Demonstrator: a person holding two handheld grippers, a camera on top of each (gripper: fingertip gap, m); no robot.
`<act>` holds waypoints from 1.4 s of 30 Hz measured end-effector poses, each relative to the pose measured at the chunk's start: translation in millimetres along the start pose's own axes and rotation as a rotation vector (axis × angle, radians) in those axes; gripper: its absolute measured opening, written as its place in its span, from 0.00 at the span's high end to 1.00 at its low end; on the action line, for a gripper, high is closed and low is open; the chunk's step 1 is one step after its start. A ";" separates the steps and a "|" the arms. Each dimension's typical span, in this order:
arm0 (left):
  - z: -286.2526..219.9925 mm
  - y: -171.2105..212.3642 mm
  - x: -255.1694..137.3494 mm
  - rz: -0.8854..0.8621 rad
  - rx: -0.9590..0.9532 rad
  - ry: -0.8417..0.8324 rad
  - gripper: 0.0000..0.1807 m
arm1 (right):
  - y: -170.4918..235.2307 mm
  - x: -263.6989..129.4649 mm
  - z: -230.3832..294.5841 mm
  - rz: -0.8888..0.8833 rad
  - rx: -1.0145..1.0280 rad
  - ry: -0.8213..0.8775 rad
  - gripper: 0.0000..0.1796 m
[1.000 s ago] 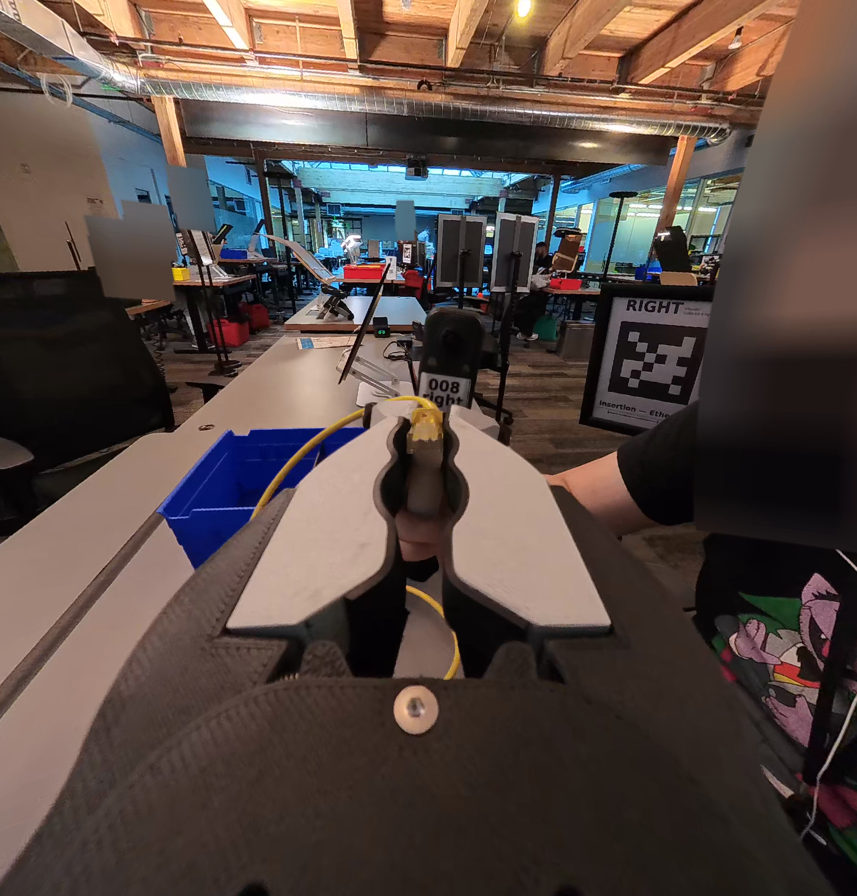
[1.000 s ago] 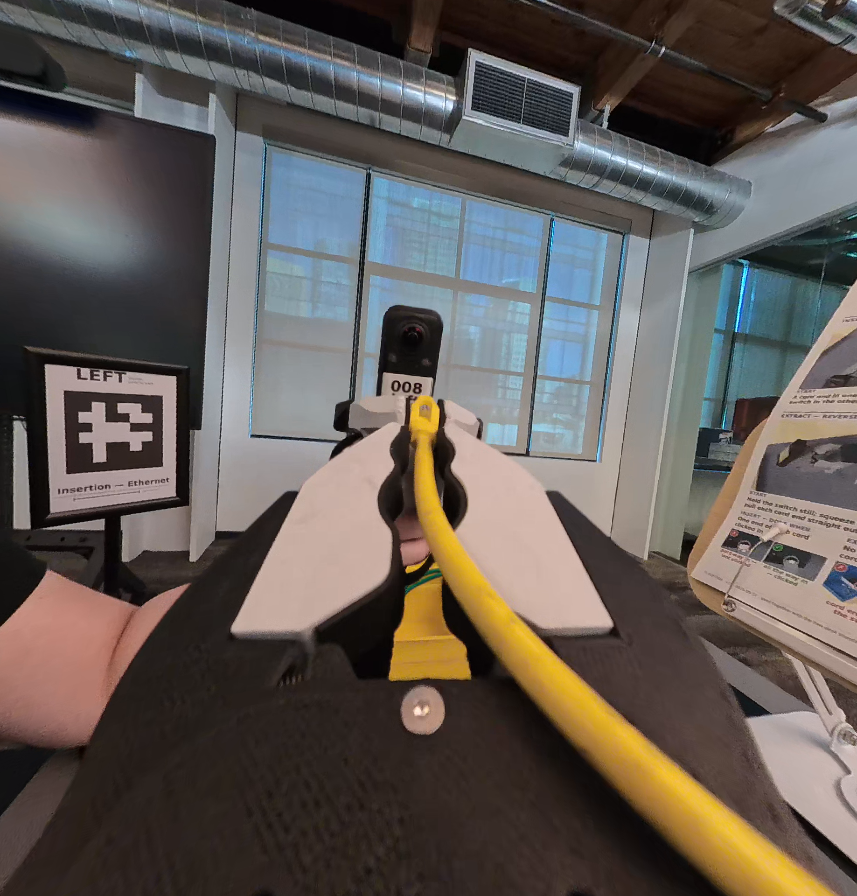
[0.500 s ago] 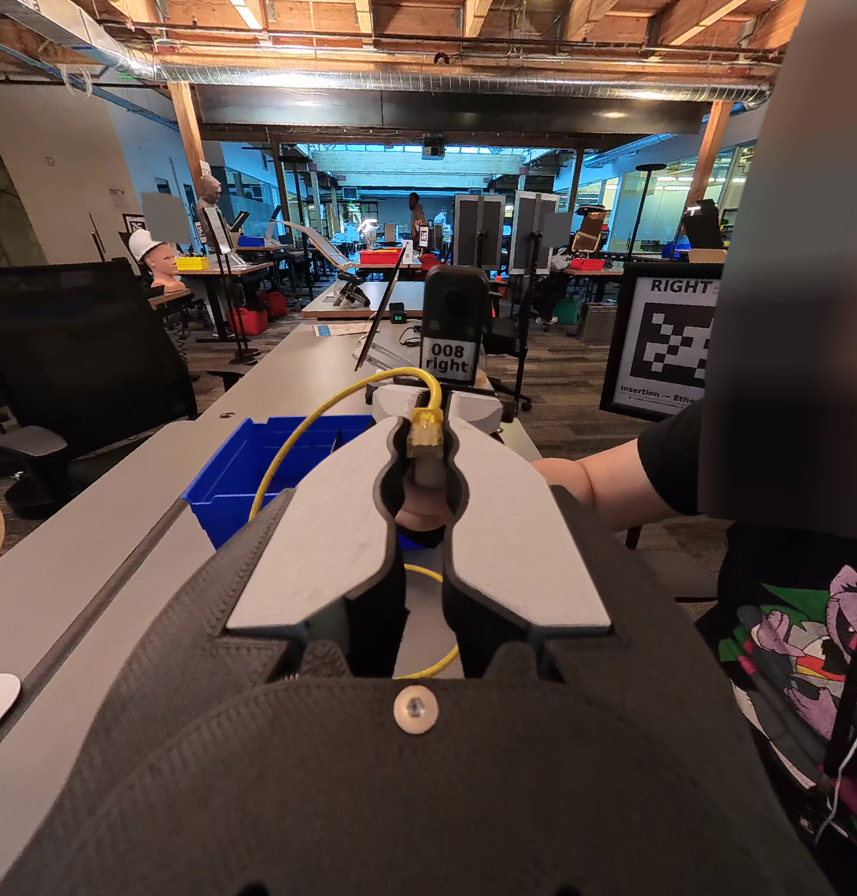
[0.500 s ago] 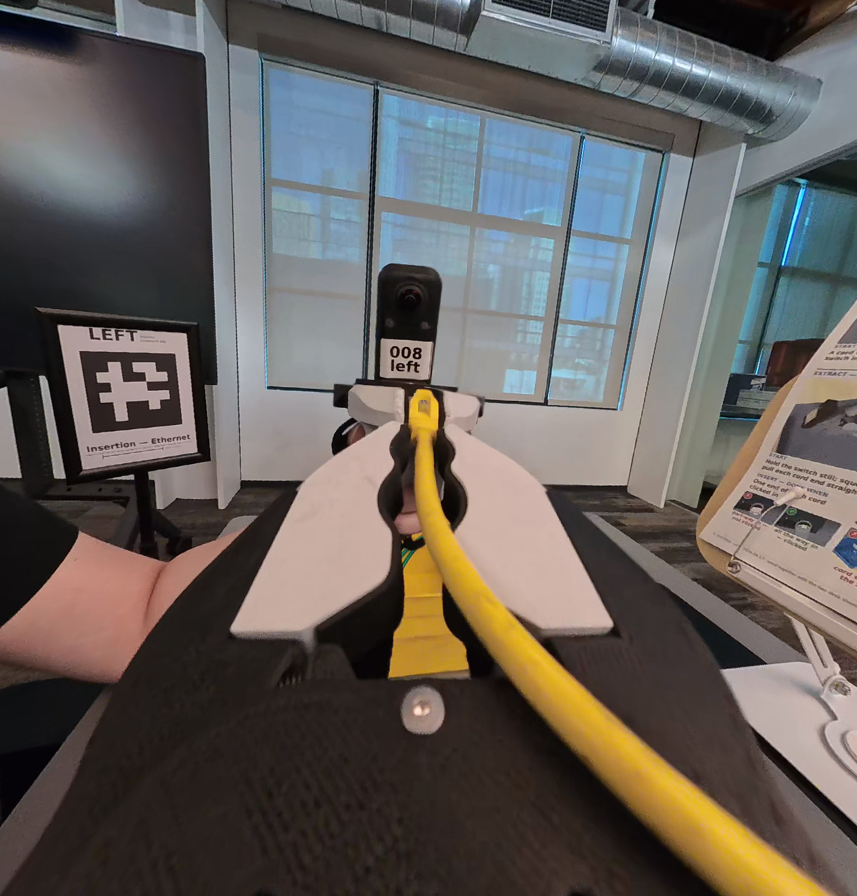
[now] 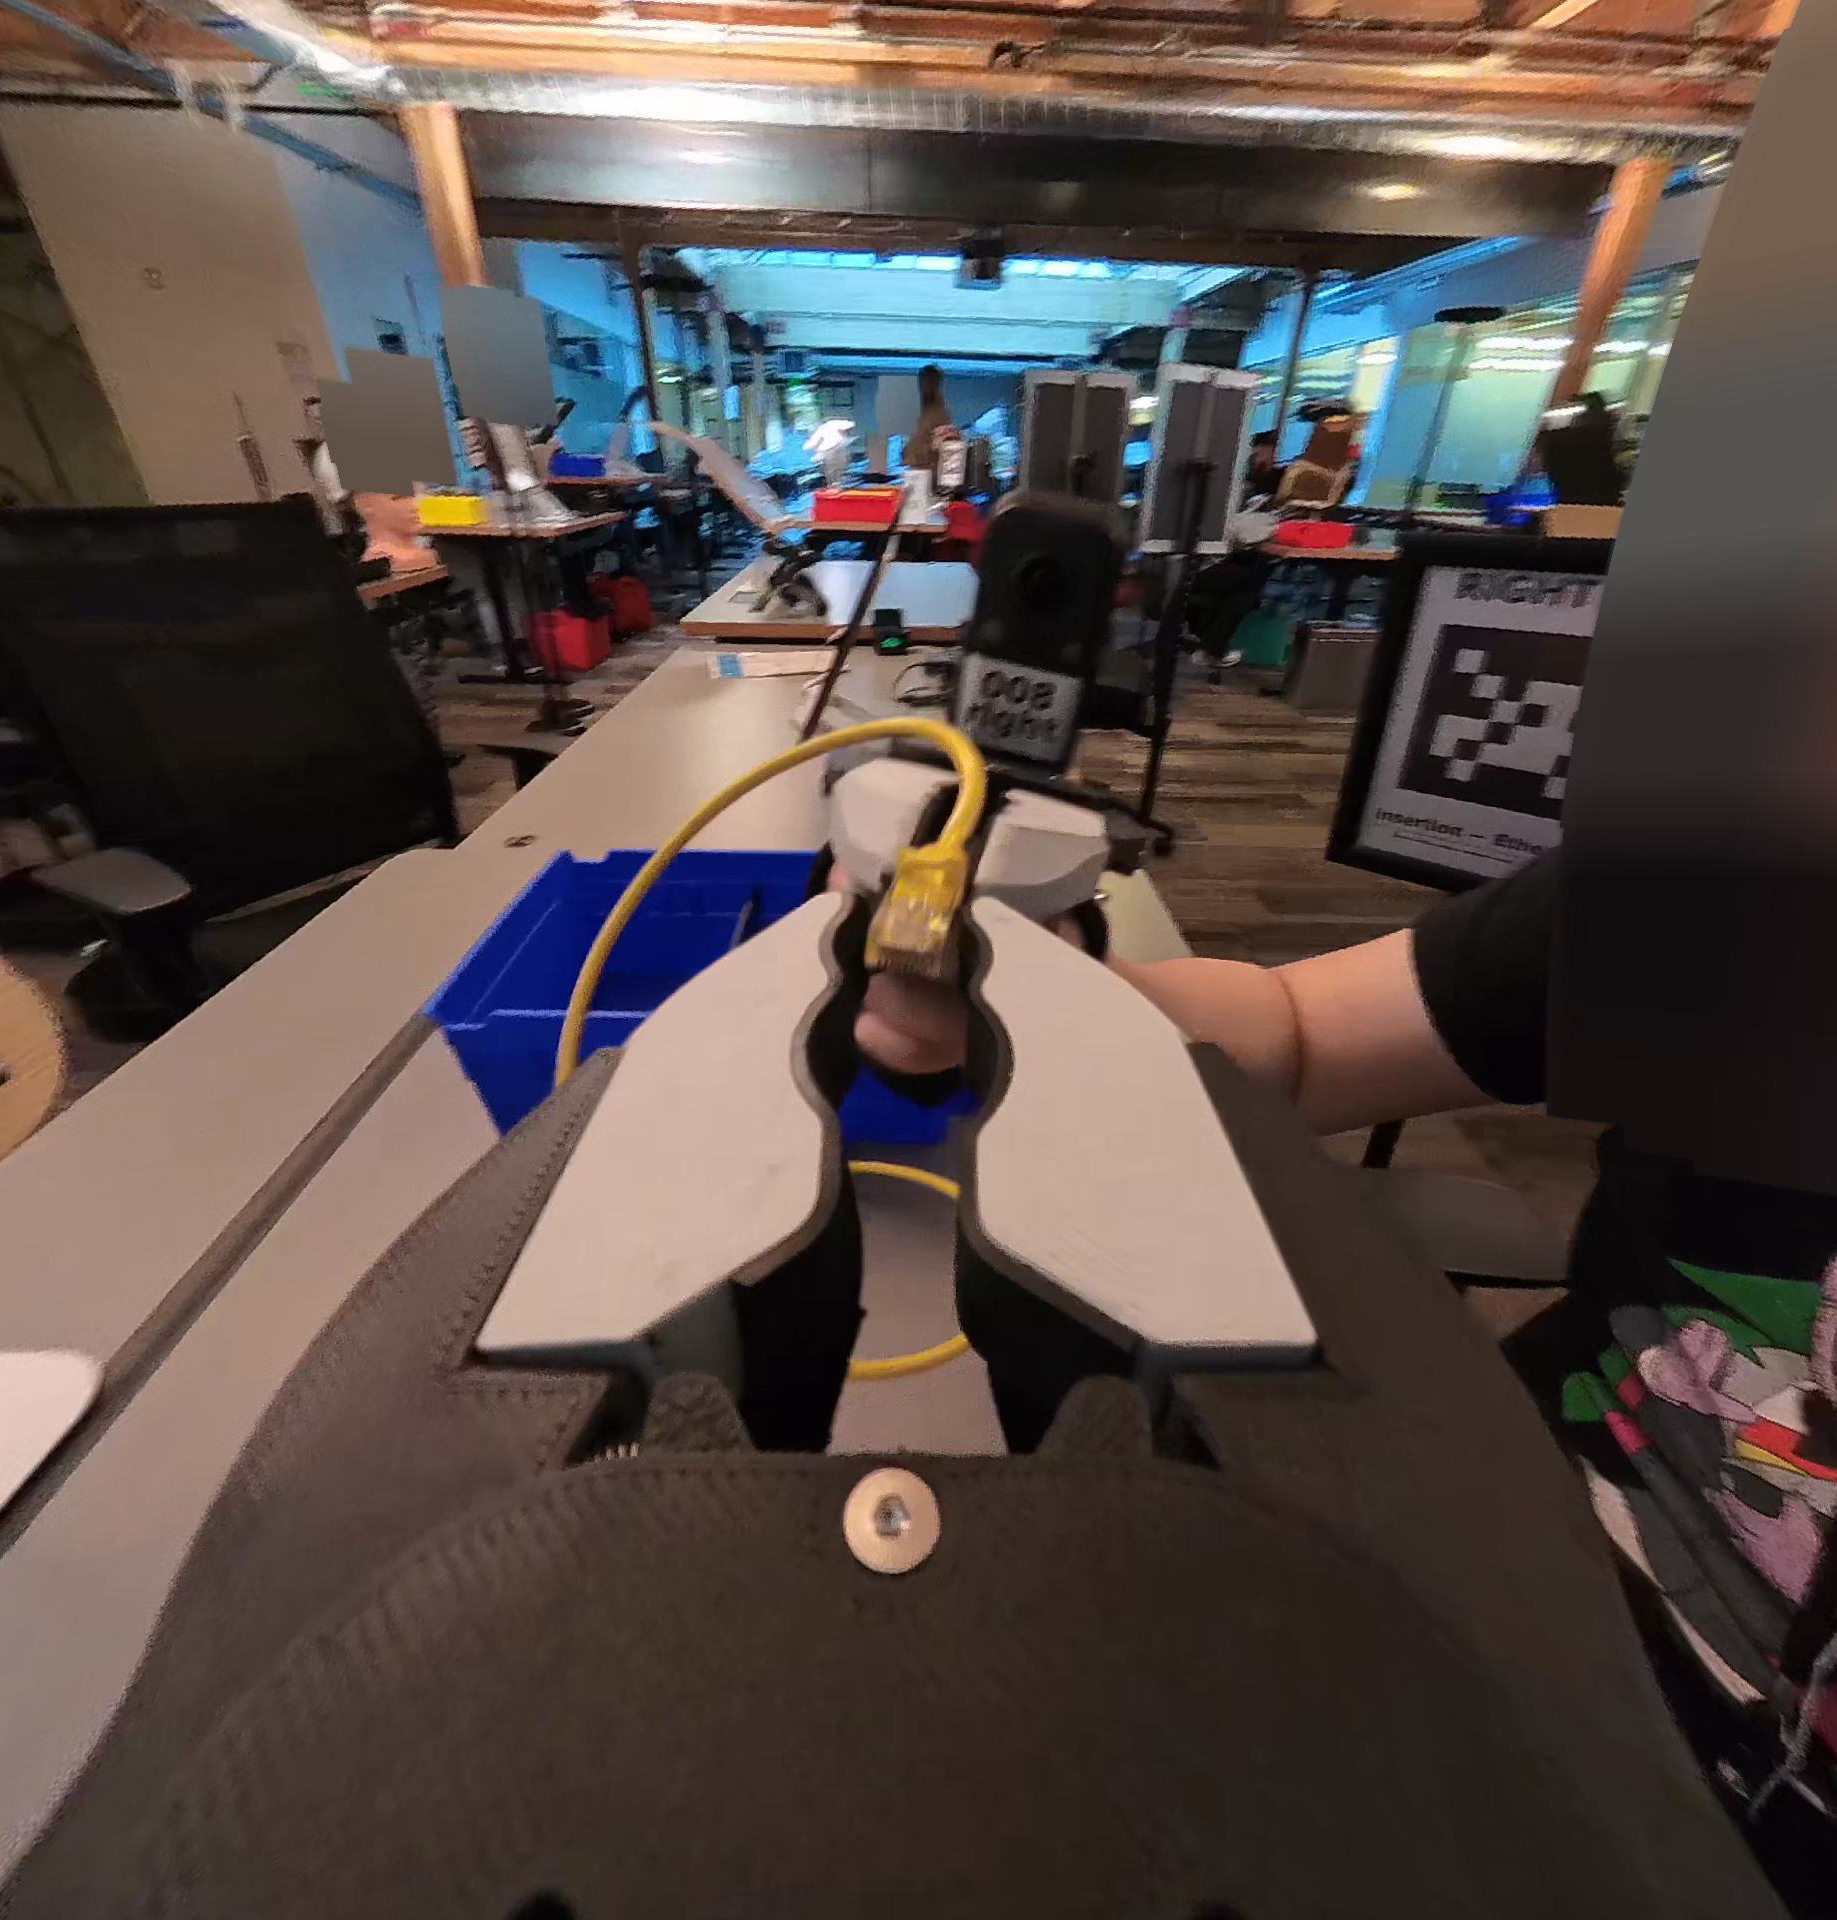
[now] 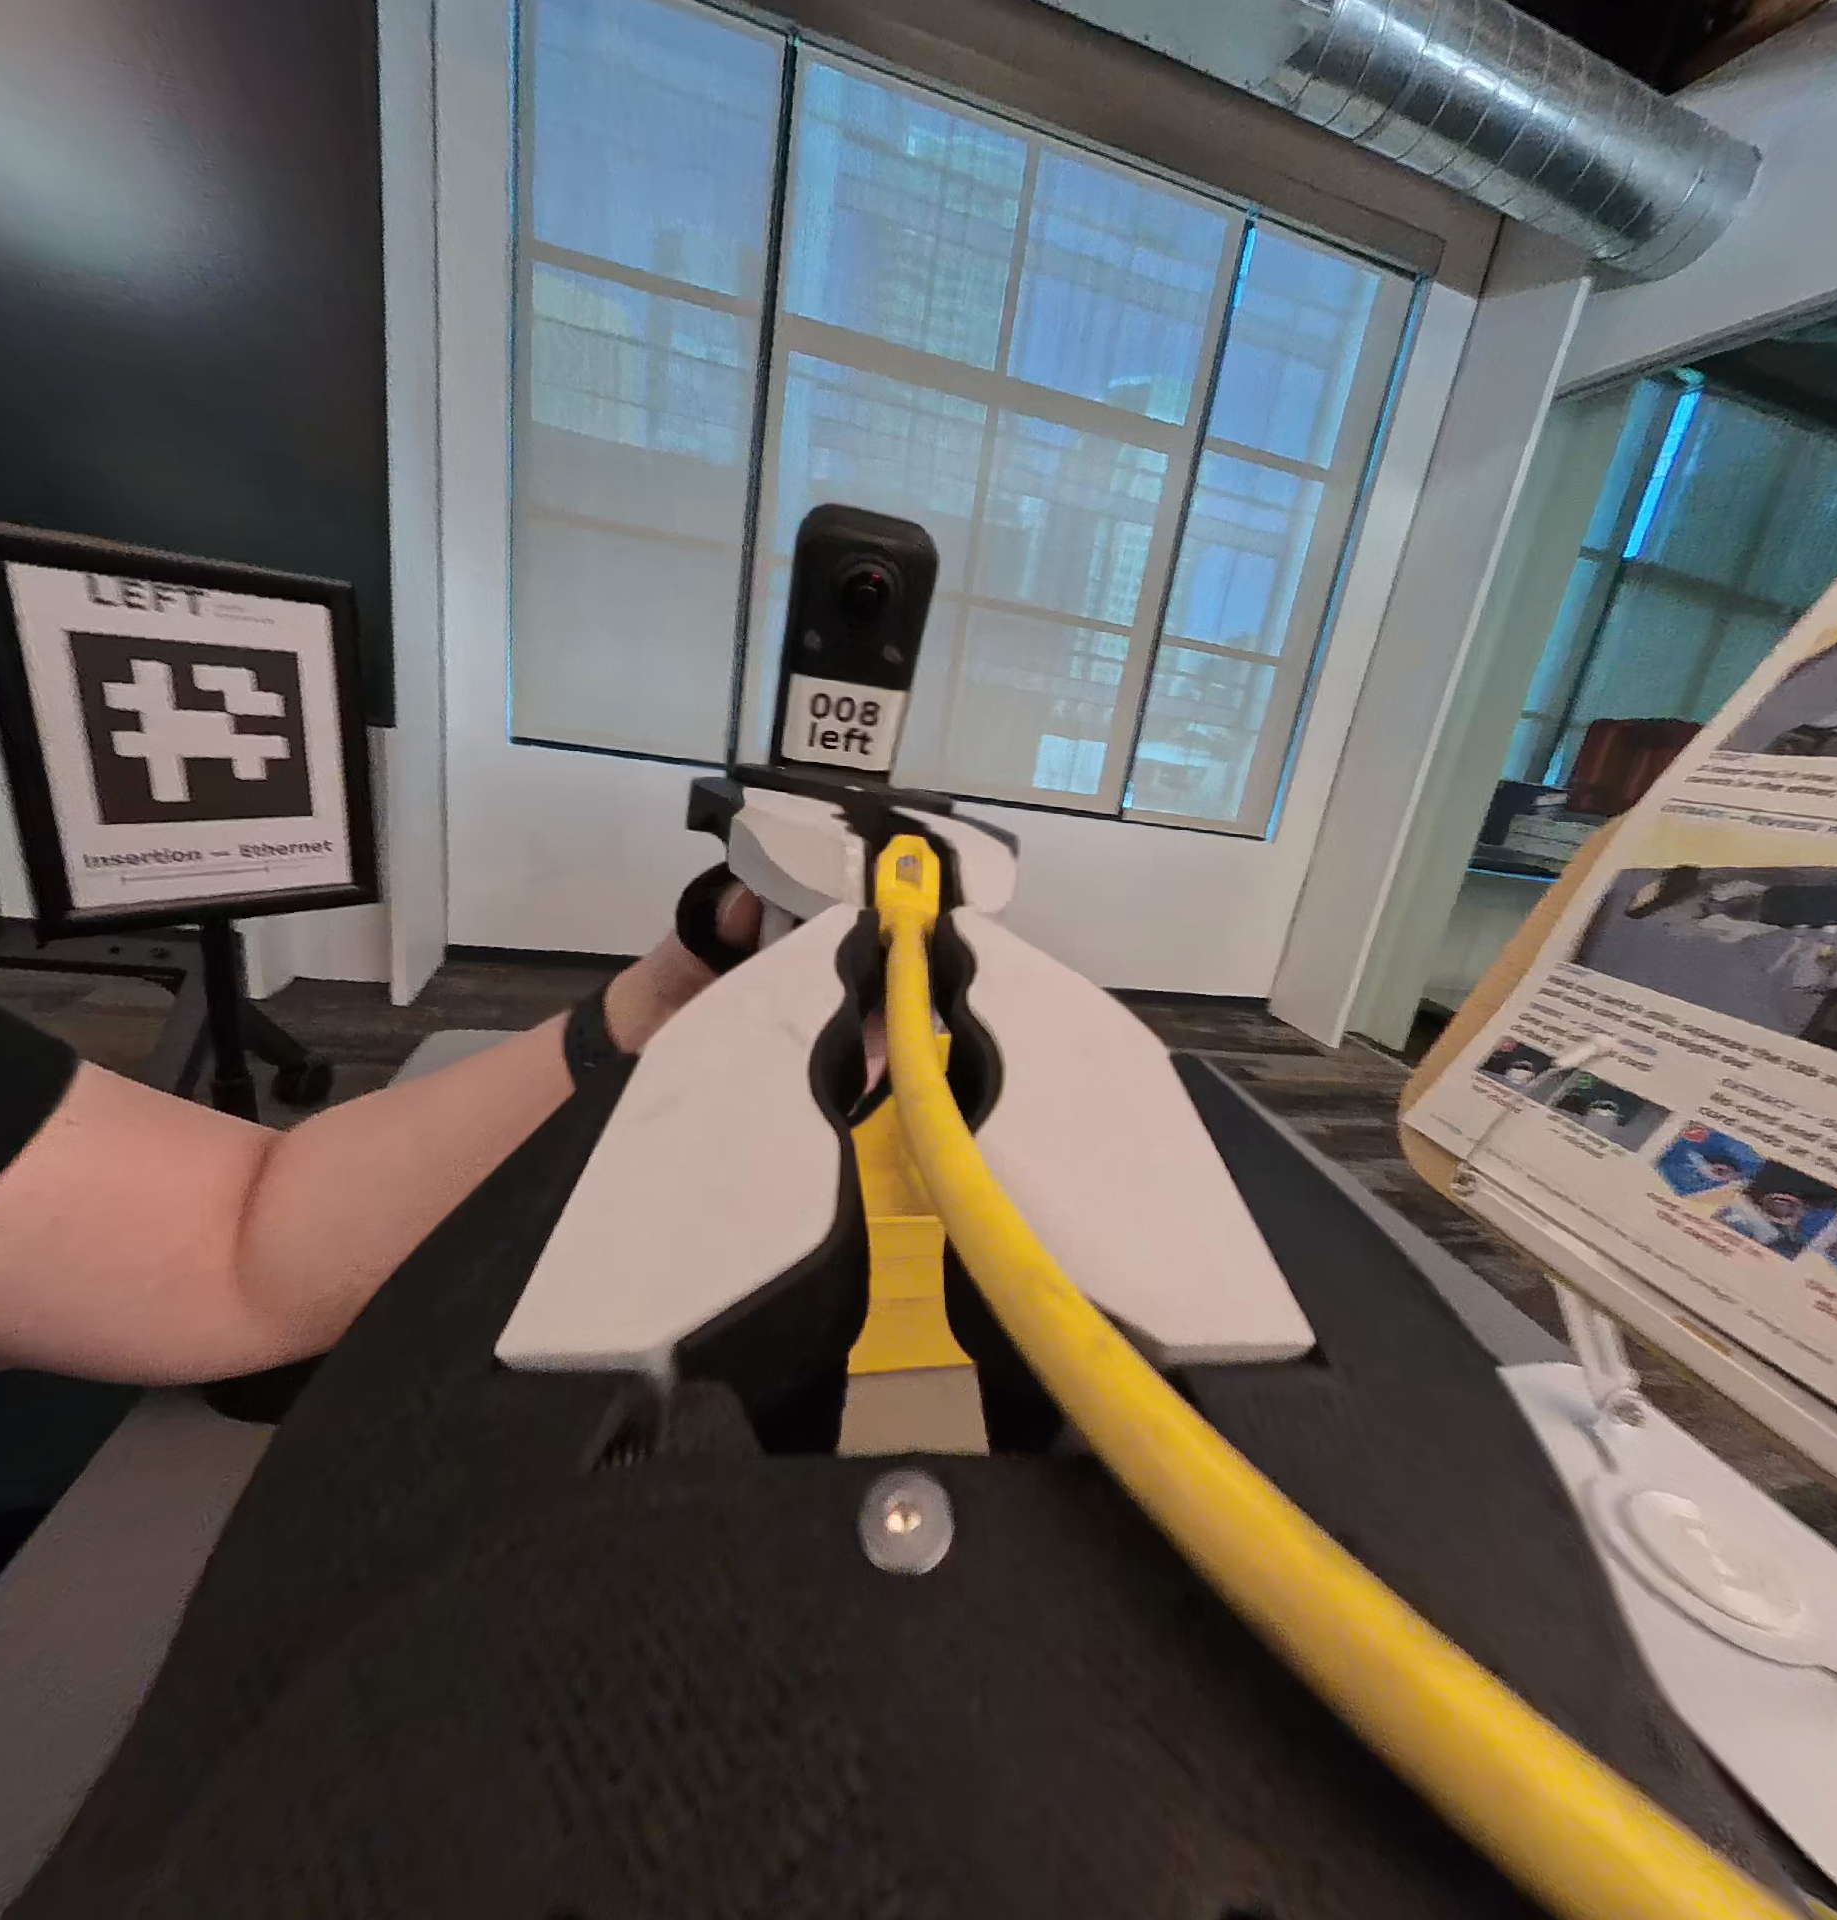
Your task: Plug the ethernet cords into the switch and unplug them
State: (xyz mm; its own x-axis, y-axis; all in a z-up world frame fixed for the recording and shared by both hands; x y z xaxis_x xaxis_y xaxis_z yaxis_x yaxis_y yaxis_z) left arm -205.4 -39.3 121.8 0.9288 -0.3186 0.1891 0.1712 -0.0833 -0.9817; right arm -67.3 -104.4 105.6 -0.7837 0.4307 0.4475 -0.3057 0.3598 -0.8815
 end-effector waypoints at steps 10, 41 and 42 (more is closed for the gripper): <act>45.9 63.4 10.6 0.515 0.093 -0.554 0.58 | -66.9 -40.8 -18.5 -0.060 -0.218 0.160 0.94; 95.9 213.9 0.7 1.051 -0.212 -0.665 0.66 | -115.3 -60.6 -3.3 -0.124 -0.282 0.131 0.94; 96.7 213.9 1.4 1.053 -0.215 -0.664 0.66 | -114.4 -60.2 -3.8 -0.120 -0.281 0.131 0.94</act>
Point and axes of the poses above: each gripper's, where its closed fingertips meet, x out along the fingers, y out of its underside, z = x × y across the jaws, the point moved 8 cm from there along -x, back along the fingers, and after that the axes turned 10 degrees about -z, right-handed, at the moved point
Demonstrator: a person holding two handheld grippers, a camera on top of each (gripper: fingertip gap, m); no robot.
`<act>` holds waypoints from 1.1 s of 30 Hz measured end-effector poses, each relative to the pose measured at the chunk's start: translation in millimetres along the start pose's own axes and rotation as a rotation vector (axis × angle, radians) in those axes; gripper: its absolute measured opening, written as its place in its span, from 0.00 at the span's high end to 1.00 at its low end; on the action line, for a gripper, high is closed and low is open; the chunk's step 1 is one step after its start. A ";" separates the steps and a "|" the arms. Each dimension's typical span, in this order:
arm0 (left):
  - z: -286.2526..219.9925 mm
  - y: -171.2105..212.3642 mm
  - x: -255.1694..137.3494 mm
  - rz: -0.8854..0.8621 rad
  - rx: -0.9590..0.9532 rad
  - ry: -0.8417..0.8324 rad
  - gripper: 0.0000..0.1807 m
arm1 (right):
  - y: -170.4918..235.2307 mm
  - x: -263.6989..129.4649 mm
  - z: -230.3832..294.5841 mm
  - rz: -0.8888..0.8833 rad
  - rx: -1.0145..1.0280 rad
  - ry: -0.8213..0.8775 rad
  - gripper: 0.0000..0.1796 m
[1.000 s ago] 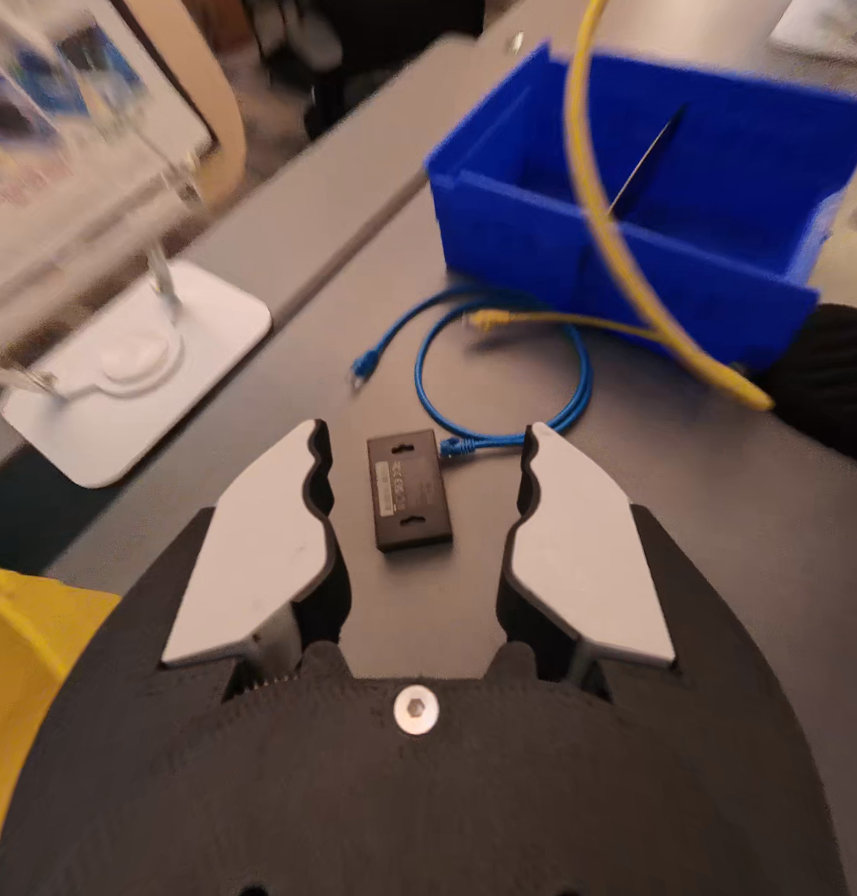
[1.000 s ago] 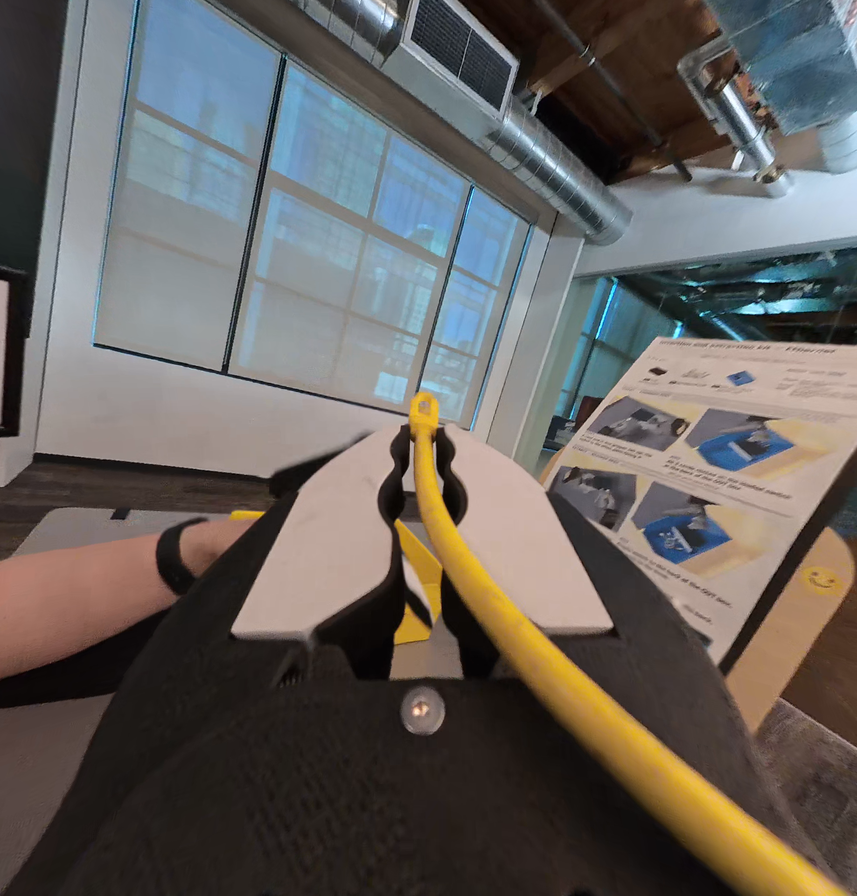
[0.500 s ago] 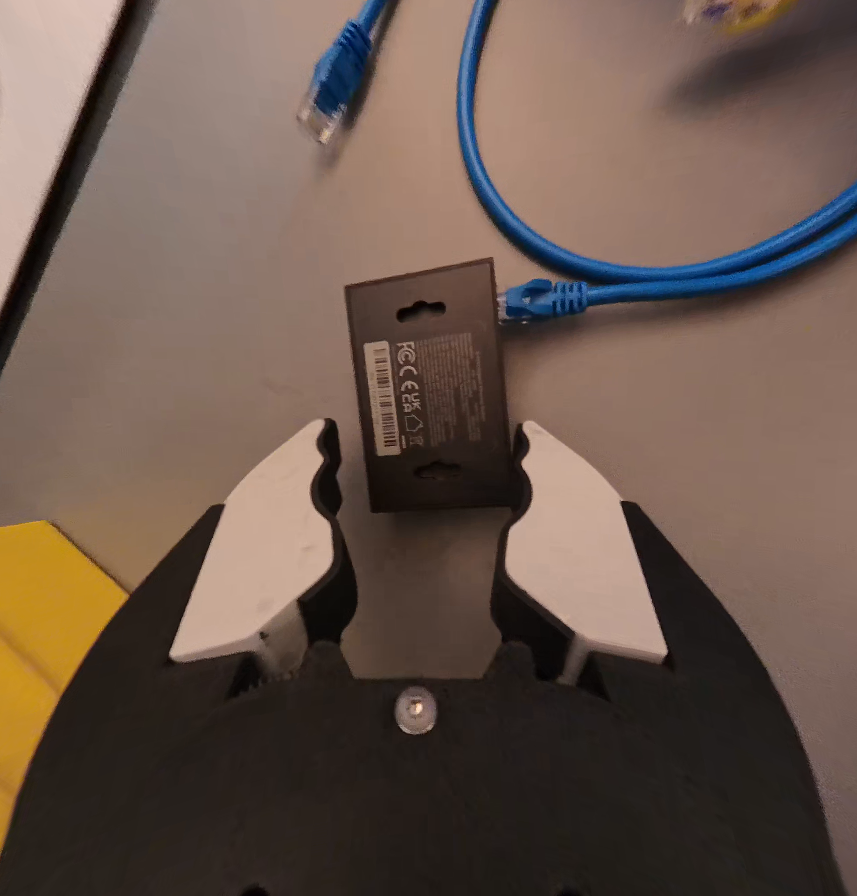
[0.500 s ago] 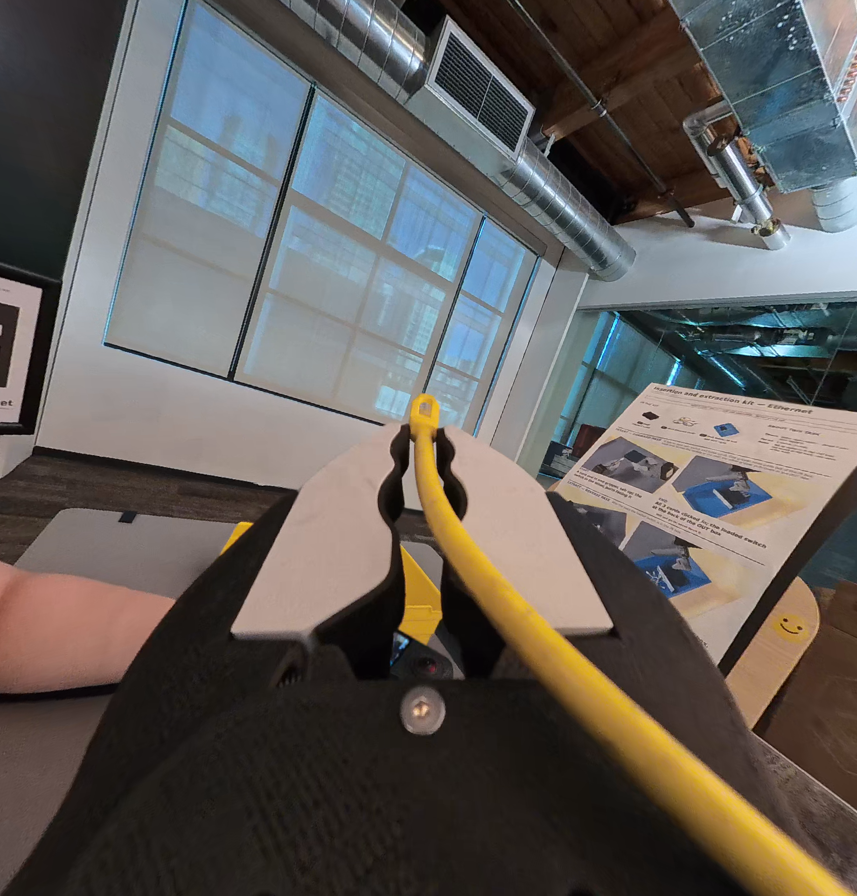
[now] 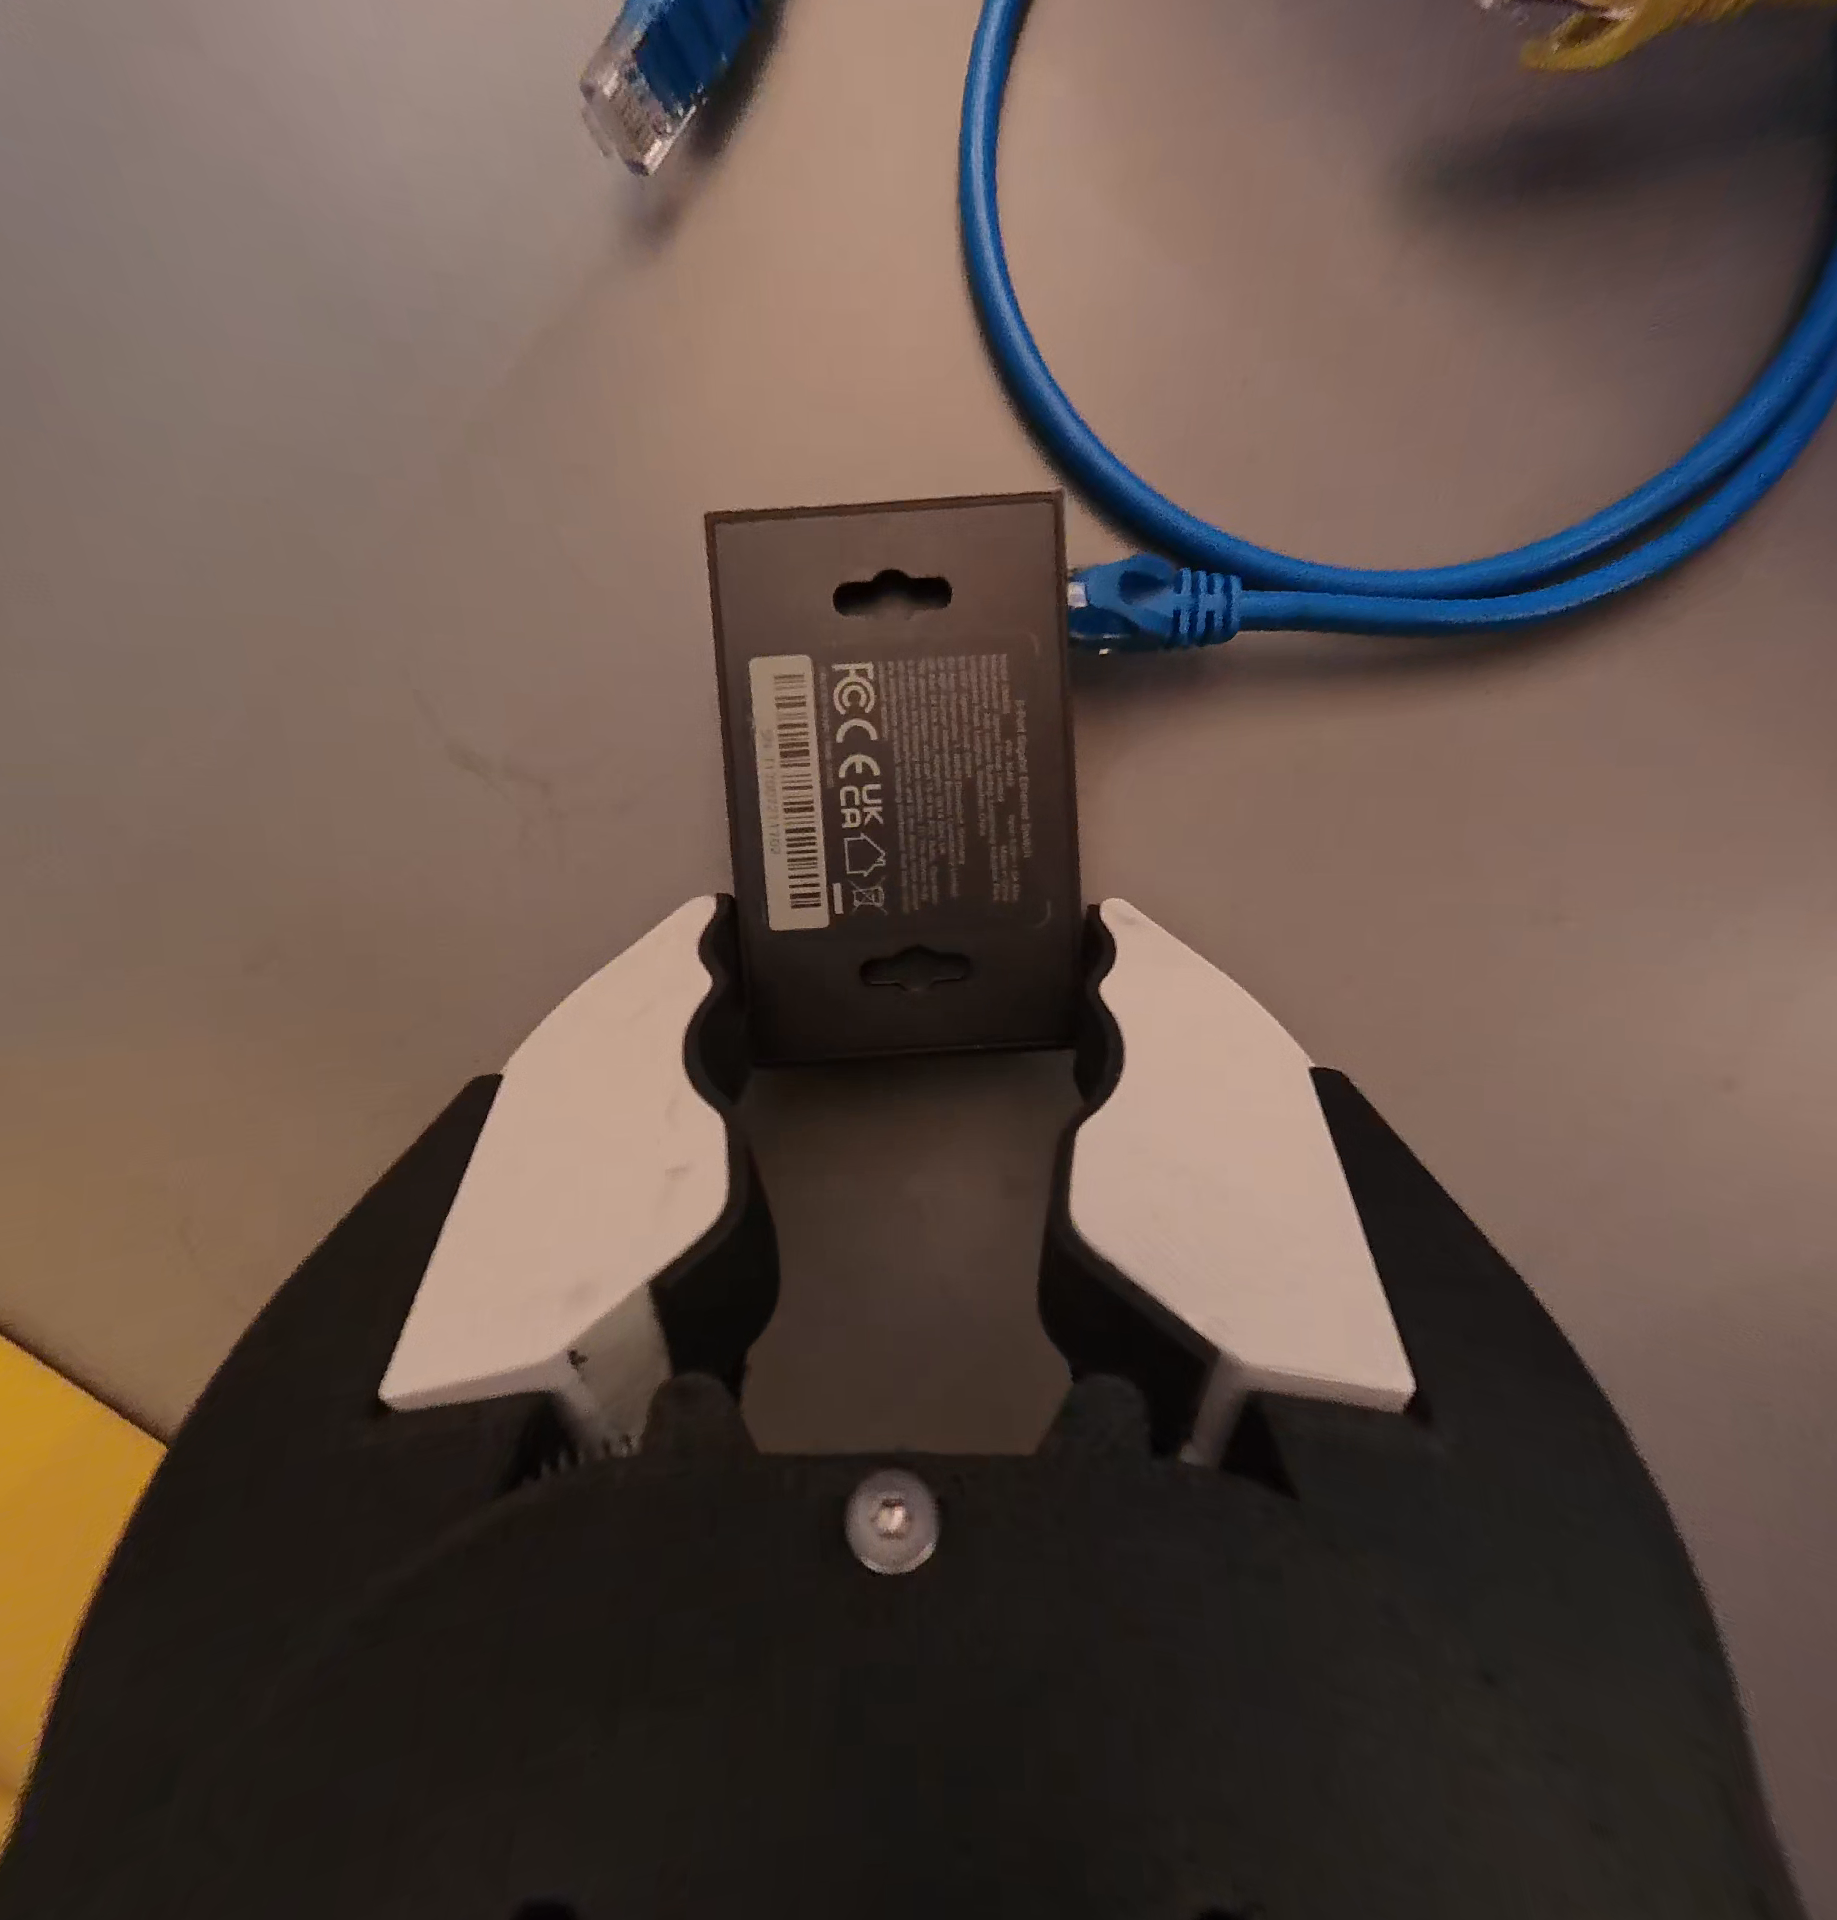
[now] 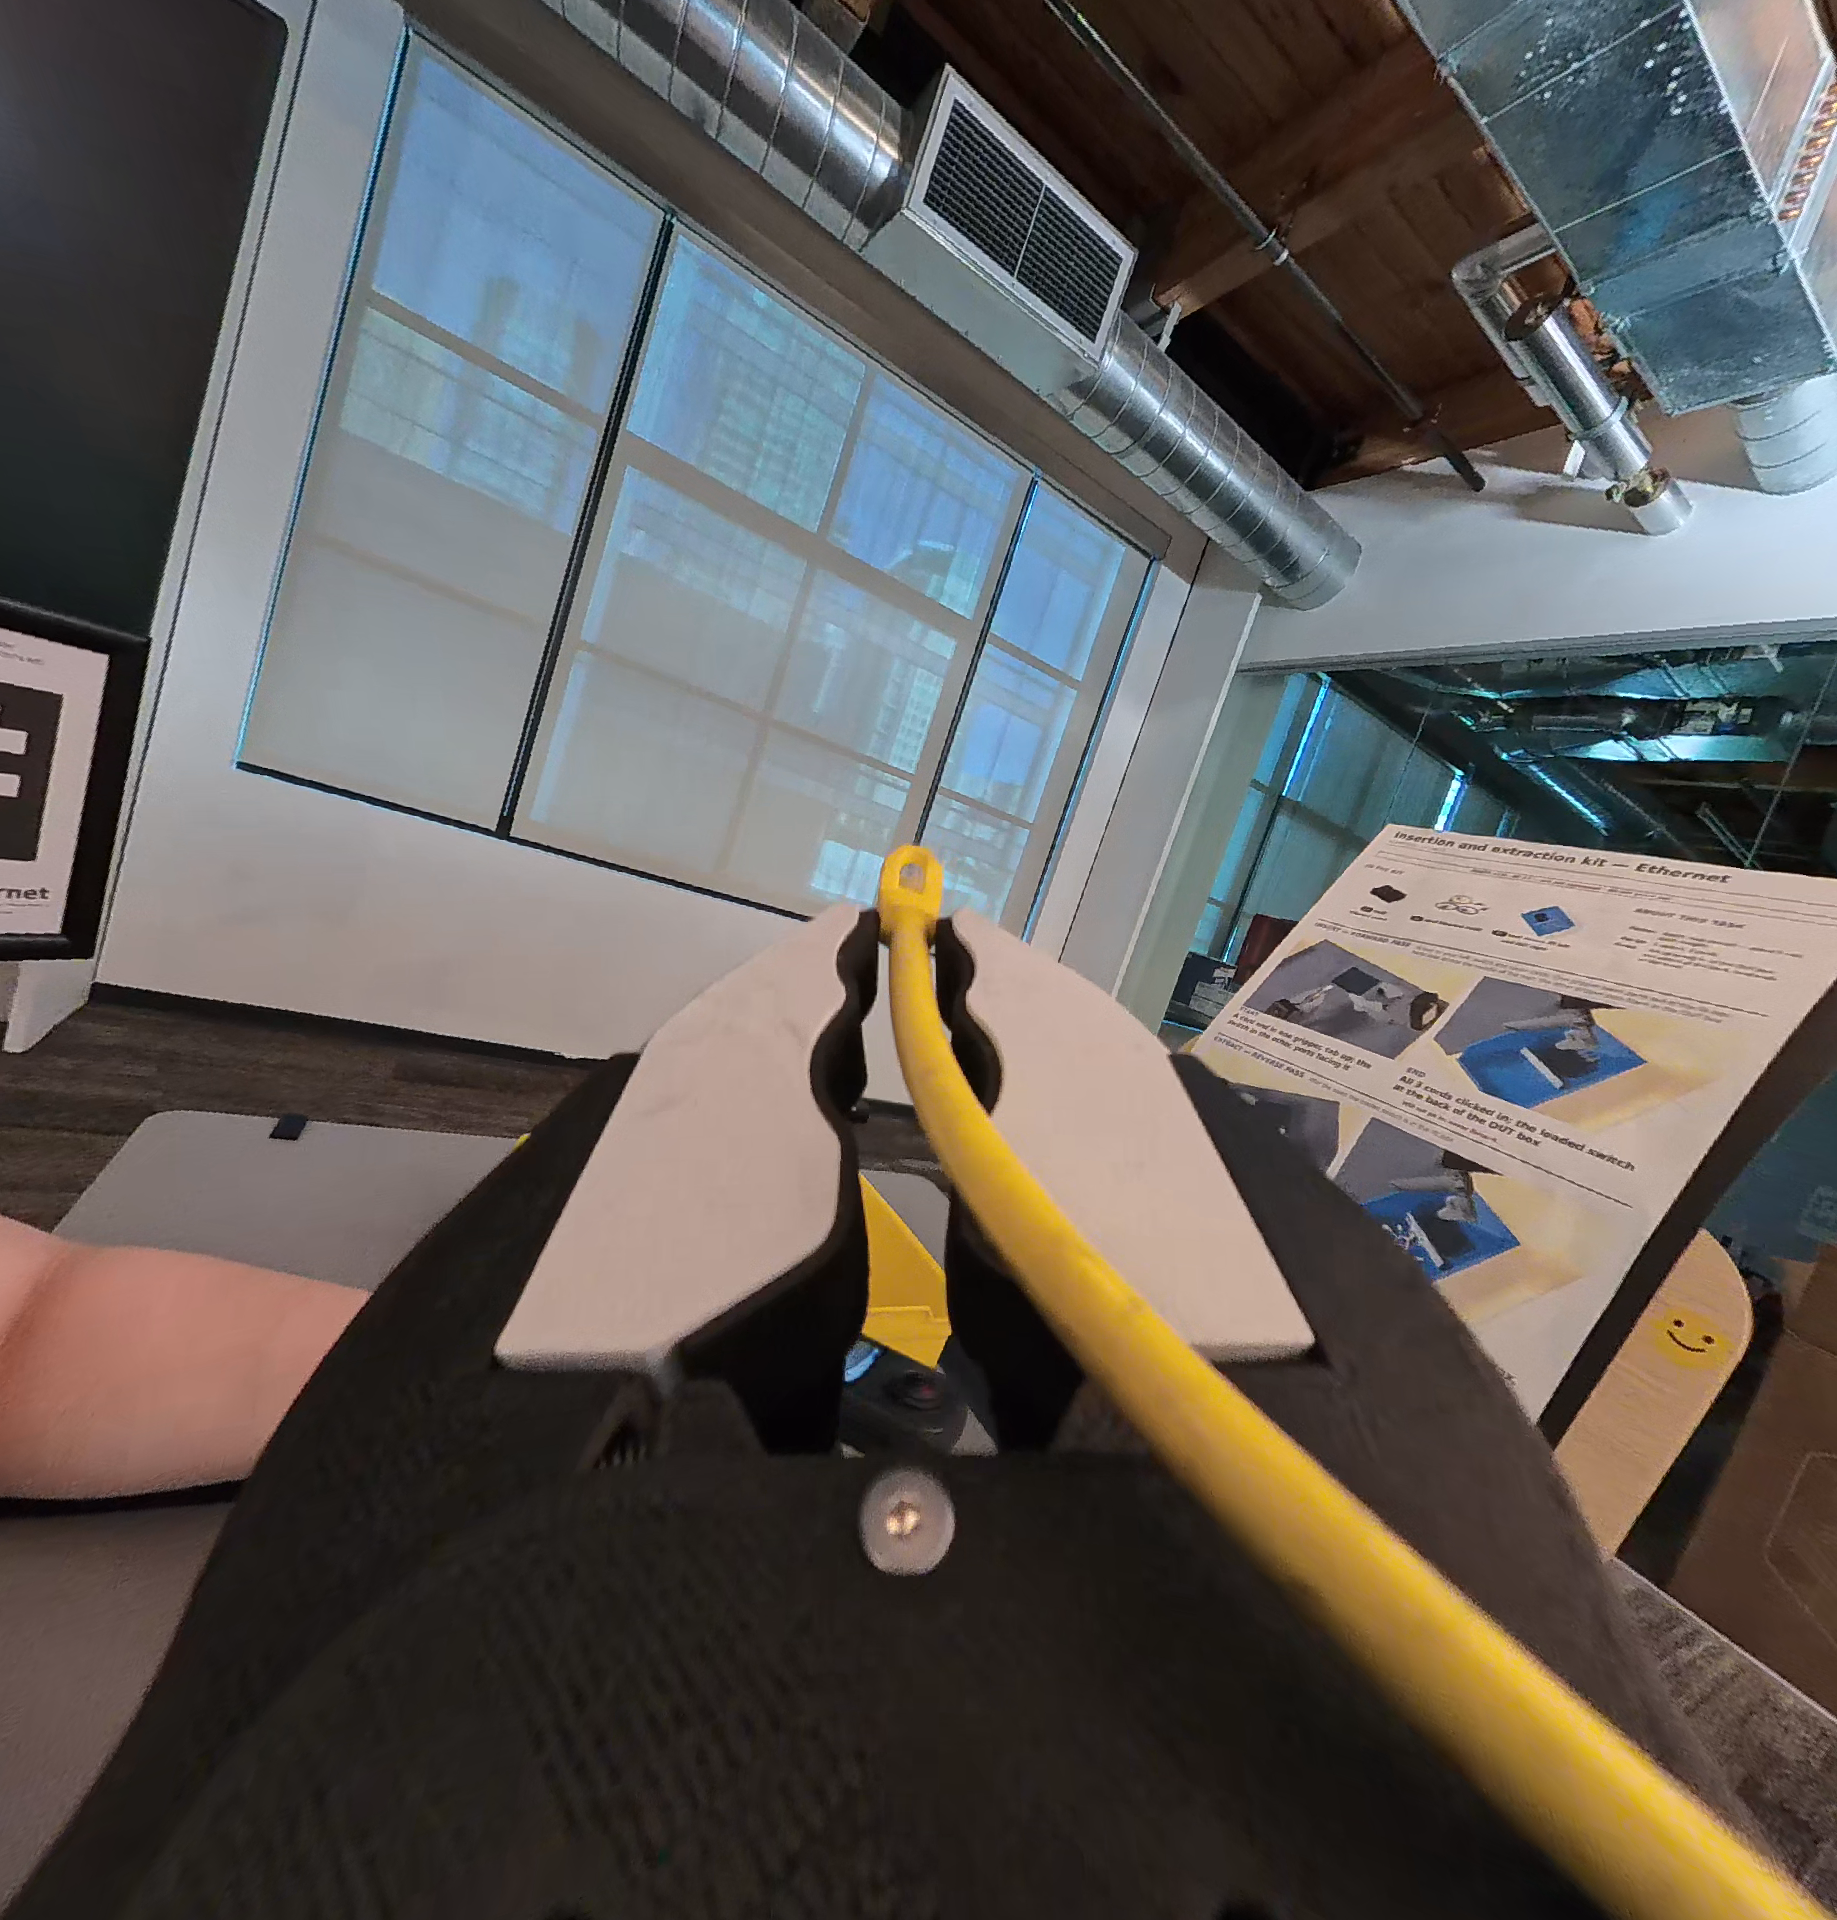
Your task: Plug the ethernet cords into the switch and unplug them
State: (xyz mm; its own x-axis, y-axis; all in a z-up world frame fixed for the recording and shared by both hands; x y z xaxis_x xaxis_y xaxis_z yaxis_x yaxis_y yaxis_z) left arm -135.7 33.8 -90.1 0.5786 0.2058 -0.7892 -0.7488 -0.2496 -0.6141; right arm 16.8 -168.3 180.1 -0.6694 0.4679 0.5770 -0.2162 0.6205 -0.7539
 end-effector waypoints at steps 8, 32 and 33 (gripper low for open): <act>-1.1 -9.5 -3.7 0.000 0.026 -0.027 0.67 | 2.3 -2.3 -4.9 0.008 0.005 0.014 0.94; 13.9 -49.7 -115.3 -0.513 -0.011 -0.072 0.67 | -9.1 1.5 7.8 0.033 -0.056 0.016 0.94; 15.2 -50.0 -119.3 -0.528 -0.012 -0.081 0.67 | -10.3 2.0 9.5 0.034 -0.057 0.012 0.94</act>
State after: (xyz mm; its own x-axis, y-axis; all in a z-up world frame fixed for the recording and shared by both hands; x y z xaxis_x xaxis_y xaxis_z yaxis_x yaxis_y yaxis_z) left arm -172.2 36.1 34.9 0.8487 0.3784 -0.3696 -0.3580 -0.1033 -0.9280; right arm 11.0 -179.8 186.1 -0.6667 0.4967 0.5557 -0.1523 0.6390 -0.7540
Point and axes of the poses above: each gripper's, where its closed fingertips meet, x out along the fingers, y out of its underside, z = x × y across the jaws, the point moved 8 cm from there along -x, back along the fingers, and after that the axes turned 10 degrees about -z, right-handed, at the moved point
